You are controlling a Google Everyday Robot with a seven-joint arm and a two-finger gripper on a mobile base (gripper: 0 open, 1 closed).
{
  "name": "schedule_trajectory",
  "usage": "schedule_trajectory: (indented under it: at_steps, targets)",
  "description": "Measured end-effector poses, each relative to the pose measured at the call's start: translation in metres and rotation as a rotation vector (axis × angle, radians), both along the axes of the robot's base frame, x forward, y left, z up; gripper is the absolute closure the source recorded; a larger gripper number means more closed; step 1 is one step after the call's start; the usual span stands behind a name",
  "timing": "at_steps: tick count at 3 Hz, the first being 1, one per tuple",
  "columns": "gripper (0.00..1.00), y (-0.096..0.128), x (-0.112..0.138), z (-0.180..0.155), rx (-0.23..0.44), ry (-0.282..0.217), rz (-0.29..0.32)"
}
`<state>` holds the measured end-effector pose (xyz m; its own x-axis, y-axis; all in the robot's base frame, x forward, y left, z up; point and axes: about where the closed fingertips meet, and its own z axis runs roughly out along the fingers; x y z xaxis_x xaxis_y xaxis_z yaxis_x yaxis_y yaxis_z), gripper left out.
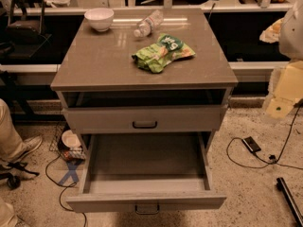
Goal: Close middle drawer
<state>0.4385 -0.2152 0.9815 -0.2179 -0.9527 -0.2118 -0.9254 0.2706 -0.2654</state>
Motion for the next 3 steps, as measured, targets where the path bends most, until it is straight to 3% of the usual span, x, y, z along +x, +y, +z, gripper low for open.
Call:
schedule_trajectory:
  at_steps: [1, 2, 3]
  targets:
    - [0.00, 0.000, 0.000, 0.000, 0.000, 0.000, 0.000]
    - [0.00, 0.004, -0.005, -0.029, 0.103, 0.055, -0.077]
    - [0.00, 0.035, -0.017, -0.082, 0.298, 0.154, -0.216]
